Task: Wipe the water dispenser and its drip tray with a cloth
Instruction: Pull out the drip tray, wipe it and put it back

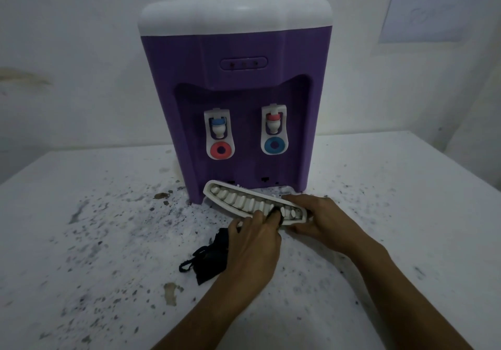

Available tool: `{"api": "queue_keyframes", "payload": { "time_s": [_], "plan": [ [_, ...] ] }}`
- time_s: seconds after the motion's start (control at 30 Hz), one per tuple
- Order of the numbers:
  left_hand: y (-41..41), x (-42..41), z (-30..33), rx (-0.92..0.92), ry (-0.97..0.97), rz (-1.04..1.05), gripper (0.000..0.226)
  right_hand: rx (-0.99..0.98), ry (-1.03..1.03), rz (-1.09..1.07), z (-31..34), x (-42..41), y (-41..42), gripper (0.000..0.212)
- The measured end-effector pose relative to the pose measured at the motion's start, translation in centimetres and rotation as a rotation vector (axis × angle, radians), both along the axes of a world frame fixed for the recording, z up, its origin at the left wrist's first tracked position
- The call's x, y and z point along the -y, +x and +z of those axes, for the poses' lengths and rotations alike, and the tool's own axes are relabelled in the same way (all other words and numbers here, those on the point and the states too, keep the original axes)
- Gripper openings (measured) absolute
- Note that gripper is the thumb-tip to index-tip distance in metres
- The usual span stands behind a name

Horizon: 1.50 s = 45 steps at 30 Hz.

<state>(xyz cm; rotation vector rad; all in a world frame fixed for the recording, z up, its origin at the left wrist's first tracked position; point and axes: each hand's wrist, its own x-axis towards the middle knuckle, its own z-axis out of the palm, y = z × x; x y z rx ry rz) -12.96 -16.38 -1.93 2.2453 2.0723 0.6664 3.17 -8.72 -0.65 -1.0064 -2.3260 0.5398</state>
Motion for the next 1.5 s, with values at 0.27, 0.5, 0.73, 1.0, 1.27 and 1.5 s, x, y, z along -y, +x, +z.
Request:
{"api": "queue_keyframes", "payload": {
  "time_s": [0.27,0.5,0.73,1.0,1.27,1.5],
  "plan": [
    [-0.3,0.0,1.0,-0.044,-0.097,0.003,0.034,0.002,-0.029,0.002,-0.3,-0.1,0.2,0.056],
    [-2.7,-0.7,1.1,0.175,-0.098,-0.226,0.034,0.018,-0.043,-0.012,-0.2,-0.1,0.4,0.055],
    [-2.5,-0.3,1.4,0.252,-0.011,-0.191,0.034,0.057,-0.064,-0.048,0.1,0.0,0.0,0.054],
    [0.4,0.0,2.5,0.148,-0.073,-0.102,0.032,-0.025,-0.029,-0.023,0.4,0.7,-0.8,0.038],
    [1.2,-0.1,2.5,0.288,-0.251,-0.018,0.034,0.029,0.007,-0.036,0.4,1.0,-0.9,0.036],
    [1.2,-0.5,3.3,0.179,-0.288,-0.033,0.03,0.064,0.023,-0.057,0.4,1.1,-1.1,0.036]
  ]
}}
